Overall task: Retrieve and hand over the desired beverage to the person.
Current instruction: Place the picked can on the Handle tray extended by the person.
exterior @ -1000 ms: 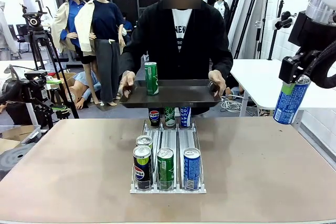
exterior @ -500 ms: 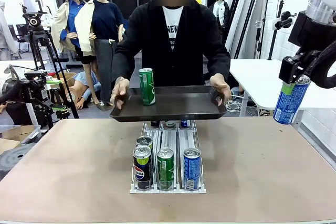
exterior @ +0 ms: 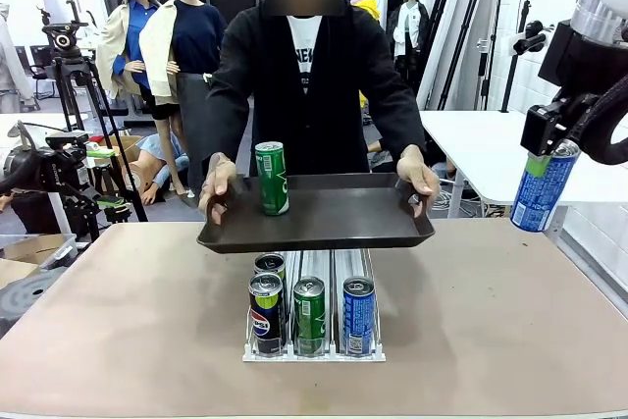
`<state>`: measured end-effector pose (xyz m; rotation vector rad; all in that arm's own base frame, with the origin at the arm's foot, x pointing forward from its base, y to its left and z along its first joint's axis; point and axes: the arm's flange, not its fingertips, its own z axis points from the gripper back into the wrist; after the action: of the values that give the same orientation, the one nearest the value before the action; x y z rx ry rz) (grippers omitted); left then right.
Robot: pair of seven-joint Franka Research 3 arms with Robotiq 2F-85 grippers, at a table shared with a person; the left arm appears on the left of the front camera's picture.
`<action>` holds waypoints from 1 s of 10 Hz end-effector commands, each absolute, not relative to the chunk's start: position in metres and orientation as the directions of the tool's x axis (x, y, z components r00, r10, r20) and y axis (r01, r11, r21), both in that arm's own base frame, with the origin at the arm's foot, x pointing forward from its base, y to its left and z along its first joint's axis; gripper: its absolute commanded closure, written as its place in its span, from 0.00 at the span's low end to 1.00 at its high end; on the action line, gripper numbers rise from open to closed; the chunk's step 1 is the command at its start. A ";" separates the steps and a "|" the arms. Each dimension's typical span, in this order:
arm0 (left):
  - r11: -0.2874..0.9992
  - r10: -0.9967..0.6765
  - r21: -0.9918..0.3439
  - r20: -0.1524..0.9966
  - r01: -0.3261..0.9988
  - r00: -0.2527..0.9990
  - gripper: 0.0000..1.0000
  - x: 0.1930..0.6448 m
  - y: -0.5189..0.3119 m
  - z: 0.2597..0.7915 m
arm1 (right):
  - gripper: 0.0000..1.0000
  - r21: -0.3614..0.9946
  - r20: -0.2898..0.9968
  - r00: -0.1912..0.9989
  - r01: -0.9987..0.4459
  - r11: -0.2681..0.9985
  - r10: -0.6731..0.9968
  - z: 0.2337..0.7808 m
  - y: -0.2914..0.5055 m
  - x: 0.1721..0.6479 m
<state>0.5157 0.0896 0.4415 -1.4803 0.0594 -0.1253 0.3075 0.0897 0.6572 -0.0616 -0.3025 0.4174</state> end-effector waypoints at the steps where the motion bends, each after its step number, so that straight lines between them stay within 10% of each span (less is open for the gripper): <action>1: 0.096 -0.117 -0.994 0.039 0.051 0.992 0.00 0.516 0.090 0.443 | 1.00 -0.123 0.309 0.850 -0.410 0.904 0.428 0.682 0.099 0.318; 10: 0.096 -0.117 -0.994 0.039 0.051 0.992 0.00 0.516 0.090 0.443 | 1.00 -0.166 0.289 0.684 -0.653 0.739 0.670 0.743 0.204 0.394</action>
<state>0.5159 0.0890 0.4415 -1.4805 0.0602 -0.1263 0.3883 0.1961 0.7307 -0.0595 -0.3563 0.6954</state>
